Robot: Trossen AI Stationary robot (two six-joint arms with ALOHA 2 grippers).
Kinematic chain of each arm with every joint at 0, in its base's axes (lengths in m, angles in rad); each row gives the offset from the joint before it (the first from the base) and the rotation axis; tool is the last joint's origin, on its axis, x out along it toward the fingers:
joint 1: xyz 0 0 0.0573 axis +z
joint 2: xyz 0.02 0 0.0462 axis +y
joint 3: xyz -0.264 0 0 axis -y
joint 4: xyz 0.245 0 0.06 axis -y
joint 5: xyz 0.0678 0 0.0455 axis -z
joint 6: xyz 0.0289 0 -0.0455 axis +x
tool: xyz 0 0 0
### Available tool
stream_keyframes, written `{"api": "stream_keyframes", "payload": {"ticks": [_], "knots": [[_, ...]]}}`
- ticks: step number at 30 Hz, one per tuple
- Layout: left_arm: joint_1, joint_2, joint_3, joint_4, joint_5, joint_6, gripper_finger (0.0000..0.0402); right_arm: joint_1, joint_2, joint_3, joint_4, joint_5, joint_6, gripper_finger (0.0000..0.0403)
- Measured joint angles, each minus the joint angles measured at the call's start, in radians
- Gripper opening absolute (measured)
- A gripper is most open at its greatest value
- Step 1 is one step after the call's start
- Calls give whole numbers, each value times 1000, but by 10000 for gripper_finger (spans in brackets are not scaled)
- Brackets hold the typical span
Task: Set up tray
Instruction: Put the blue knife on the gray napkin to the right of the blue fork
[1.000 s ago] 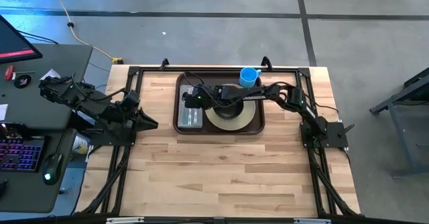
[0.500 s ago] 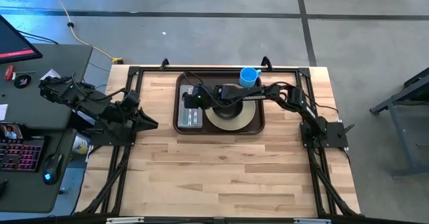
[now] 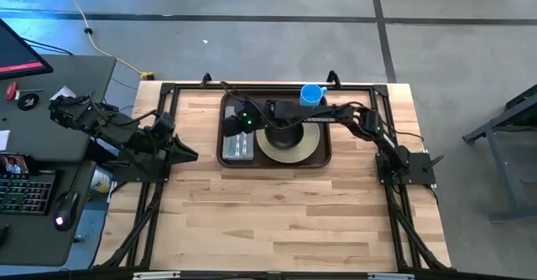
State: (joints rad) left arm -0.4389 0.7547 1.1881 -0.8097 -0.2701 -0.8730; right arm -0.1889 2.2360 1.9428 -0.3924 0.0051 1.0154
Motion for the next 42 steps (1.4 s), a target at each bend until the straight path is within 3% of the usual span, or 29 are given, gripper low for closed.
{"api": "stream_keyframes", "payload": {"ticks": [4,7,11,14,16,18,24,27,35,42], "knots": [[0,0,6,0,-28,12,101,10,-4,132,-179,2,-102,66],[0,0,29,17,-79,67,101,25,-23,252,-389,63,-191,63],[1,1,53,21,-253,106,101,56,-86,396,-665,204,-265,59],[30,15,56,13,-371,110,101,81,-186,380,-732,283,-284,56],[87,43,56,3,-374,110,101,98,-270,330,-736,311,-284,53],[160,83,57,-1,-318,110,101,115,-351,278,-738,336,-286,50],[389,239,56,39,6,151,101,153,-573,106,-732,381,-306,38],[493,317,56,79,120,184,101,167,-673,9,-722,380,-321,33],[740,567,56,44,282,109,101,215,-912,-306,-668,370,-290,23],[847,757,56,60,287,63,101,266,-1091,-606,-507,361,-160,25]]}}
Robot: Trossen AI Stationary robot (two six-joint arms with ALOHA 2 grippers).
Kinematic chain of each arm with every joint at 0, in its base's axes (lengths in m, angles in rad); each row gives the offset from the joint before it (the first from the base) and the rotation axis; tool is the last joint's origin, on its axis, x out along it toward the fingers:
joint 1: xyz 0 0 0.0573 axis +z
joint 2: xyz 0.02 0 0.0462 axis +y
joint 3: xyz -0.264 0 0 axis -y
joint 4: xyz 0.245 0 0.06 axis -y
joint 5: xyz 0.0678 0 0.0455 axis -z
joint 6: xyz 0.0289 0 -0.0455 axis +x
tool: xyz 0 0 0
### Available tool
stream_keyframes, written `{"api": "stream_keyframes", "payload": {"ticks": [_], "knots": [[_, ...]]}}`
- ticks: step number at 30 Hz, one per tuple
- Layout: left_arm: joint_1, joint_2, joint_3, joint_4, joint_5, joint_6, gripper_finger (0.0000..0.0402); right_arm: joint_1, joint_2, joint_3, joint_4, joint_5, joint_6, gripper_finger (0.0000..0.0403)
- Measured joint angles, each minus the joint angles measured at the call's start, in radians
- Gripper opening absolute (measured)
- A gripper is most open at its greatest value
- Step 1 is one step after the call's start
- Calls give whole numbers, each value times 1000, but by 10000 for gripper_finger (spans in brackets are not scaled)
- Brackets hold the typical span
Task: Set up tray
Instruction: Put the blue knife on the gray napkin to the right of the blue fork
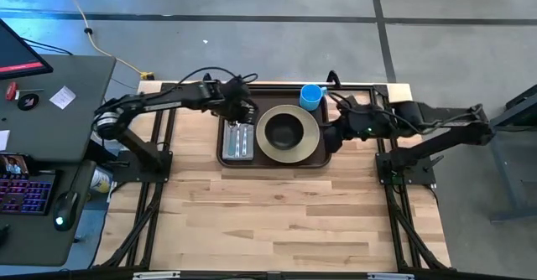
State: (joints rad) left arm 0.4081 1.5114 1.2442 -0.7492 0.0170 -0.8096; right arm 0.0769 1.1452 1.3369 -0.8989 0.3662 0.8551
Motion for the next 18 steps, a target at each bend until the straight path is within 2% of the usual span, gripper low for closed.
{"api": "stream_keyframes", "payload": {"ticks": [5,9,18], "knots": [[49,109,0,-7,-5,20,94,7,-95,-170,158,1,30,21],[66,200,0,-20,-4,19,74,-22,-143,-255,260,0,22,17],[63,296,0,-9,3,0,34,-110,-178,-293,343,-114,-48,16]]}}
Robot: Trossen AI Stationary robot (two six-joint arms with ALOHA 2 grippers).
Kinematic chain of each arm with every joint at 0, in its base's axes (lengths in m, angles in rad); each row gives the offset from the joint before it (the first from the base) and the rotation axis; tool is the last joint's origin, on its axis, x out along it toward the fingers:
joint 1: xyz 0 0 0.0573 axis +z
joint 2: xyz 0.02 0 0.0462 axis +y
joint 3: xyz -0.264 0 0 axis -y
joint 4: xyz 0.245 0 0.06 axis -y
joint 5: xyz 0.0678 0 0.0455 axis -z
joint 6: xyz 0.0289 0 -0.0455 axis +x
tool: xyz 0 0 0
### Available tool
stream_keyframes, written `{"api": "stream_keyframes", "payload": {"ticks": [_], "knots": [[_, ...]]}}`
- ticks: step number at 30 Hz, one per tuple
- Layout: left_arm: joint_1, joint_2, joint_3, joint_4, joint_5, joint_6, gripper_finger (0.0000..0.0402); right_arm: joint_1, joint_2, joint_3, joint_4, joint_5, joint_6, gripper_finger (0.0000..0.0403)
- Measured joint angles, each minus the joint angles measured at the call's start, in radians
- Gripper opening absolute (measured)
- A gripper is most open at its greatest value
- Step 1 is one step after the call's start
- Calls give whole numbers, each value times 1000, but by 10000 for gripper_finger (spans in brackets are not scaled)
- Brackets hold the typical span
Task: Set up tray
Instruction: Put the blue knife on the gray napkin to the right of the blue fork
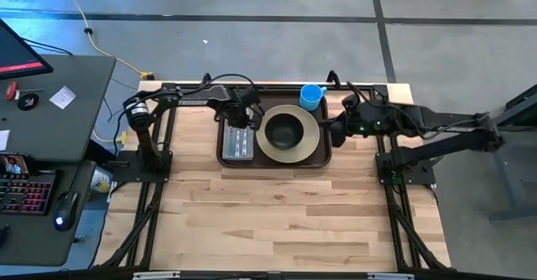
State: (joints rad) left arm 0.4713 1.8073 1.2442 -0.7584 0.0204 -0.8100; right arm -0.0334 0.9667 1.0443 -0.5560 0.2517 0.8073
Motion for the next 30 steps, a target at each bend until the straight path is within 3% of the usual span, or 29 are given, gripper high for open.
{"api": "stream_keyframes", "payload": {"ticks": [4,16,30], "knots": [[1,6,0,3,-3,-88,39,-34,0,0,0,-51,-30,12],[1,6,0,72,-37,-113,141,-78,0,0,-1,-131,-57,7],[0,75,0,80,-27,-112,119,-77,0,0,-3,-166,-66,7]]}}
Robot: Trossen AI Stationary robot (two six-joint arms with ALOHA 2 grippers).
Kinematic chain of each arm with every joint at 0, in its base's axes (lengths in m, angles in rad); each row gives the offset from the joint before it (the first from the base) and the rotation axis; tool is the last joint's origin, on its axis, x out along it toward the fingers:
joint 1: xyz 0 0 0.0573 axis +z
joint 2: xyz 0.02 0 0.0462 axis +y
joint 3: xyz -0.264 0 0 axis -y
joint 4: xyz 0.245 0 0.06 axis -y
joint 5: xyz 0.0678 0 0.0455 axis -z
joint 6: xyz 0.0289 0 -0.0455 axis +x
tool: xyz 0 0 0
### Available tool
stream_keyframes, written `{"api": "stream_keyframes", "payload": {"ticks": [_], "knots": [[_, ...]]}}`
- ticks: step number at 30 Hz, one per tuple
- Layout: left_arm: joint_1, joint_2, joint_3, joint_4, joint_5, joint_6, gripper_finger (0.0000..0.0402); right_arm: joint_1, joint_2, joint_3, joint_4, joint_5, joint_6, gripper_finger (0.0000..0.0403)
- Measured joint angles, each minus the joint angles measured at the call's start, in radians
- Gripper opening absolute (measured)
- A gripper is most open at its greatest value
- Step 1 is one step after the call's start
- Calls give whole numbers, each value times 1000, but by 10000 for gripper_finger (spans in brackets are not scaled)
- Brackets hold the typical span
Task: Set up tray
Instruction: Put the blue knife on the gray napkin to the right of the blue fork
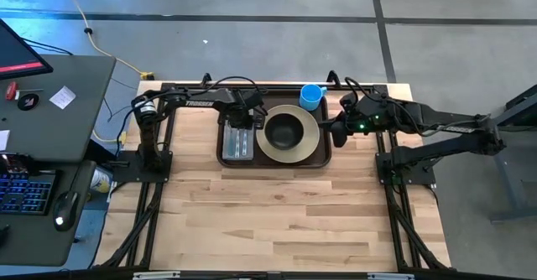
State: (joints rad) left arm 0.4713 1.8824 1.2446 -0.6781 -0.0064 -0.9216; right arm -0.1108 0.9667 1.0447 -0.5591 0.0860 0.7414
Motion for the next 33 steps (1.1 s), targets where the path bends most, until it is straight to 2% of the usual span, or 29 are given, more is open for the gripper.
{"api": "stream_keyframes", "payload": {"ticks": [16,33], "knots": [[0,0,0,-6,0,0,61,0,0,1,0,-4,-9,7],[0,1,0,-57,44,-15,62,0,0,1,-1,-9,-9,7]]}}
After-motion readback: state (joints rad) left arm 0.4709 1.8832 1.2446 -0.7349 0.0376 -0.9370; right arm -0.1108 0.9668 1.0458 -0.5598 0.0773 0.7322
